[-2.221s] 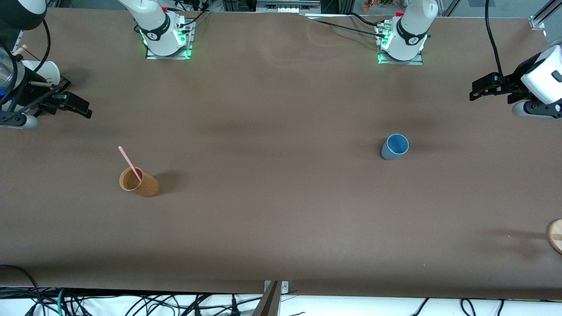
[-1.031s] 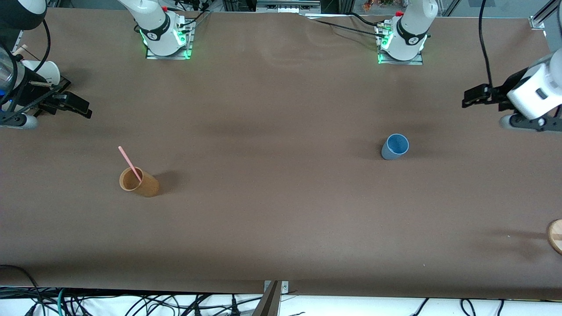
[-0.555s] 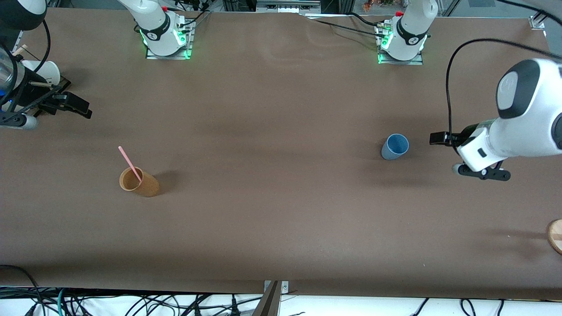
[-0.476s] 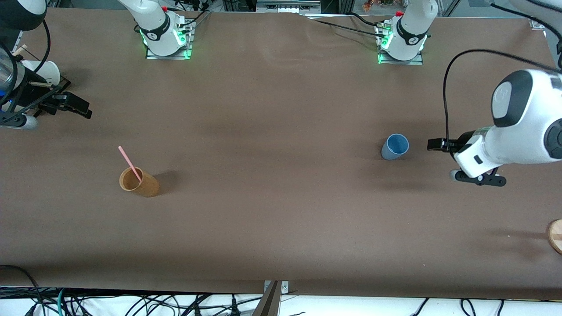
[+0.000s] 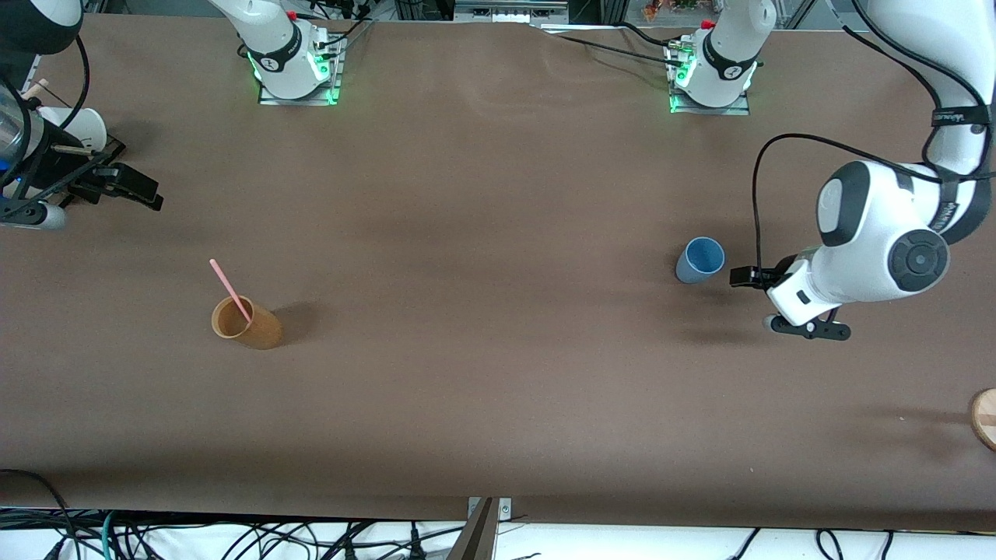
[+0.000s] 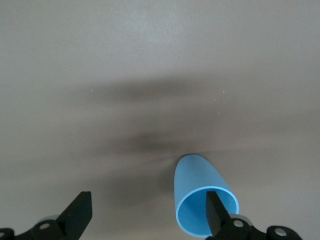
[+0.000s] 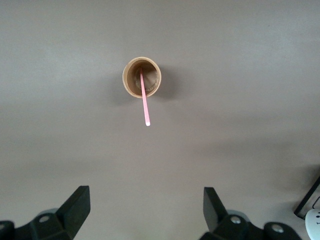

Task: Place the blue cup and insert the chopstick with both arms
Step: 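Reach the left gripper down over the blue cup and grasp it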

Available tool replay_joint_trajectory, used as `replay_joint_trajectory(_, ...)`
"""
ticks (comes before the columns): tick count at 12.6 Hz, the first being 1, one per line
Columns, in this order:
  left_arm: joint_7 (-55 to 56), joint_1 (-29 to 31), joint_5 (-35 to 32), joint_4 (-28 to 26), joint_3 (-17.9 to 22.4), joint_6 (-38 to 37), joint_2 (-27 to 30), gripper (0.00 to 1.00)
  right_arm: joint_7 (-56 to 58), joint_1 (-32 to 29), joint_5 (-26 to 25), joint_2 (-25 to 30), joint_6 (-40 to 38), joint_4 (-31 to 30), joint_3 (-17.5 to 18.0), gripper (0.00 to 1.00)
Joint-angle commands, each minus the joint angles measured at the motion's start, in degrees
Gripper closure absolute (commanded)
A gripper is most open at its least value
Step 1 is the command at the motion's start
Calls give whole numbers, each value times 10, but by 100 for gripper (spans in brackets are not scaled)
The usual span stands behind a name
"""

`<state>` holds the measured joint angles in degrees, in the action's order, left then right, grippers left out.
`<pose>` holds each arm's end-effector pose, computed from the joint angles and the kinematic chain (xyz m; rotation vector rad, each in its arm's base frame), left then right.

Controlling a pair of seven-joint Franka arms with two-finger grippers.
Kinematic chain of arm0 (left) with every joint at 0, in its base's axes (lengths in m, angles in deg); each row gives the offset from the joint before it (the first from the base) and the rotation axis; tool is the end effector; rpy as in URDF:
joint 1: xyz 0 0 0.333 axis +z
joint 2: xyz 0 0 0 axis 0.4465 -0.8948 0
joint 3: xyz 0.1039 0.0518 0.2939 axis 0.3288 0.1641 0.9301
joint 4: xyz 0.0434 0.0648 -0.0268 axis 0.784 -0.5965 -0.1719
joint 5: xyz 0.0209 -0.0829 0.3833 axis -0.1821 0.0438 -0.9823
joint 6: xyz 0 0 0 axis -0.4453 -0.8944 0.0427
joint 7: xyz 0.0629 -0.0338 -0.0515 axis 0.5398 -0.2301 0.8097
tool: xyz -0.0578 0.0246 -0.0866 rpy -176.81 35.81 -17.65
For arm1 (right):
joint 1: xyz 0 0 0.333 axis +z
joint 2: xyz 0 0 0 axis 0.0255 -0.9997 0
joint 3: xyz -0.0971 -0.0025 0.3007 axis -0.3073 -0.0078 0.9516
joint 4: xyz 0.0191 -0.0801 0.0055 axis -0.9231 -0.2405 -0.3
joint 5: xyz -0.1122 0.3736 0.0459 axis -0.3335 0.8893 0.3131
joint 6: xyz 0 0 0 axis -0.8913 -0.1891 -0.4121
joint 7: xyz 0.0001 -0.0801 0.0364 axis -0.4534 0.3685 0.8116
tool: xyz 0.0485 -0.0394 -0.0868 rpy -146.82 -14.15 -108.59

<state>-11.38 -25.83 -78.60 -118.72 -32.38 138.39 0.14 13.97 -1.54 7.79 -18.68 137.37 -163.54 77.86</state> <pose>0.6157 -0.0392 0.3207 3.0748 -0.1577 -0.3272 0.5606 0.0038 0.5682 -3.1305 0.1688 0.0824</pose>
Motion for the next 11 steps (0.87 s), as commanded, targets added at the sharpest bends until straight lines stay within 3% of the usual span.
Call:
replay_joint_trajectory(1, -7, -5, -4, -117, 3, 80, 67, 0, -2, -5, 7, -2, -3, 9, 3, 0)
replay_joint_trajectory(6, -7, -7, -5, -228, 3, 192, 99, 0, -2, -5, 7, -2, -3, 9, 3, 0)
replay_joint_trajectory(11, -2, -16, -4, -254, 3, 206, 101, 0, -2, -5, 7, -2, -3, 9, 3, 0)
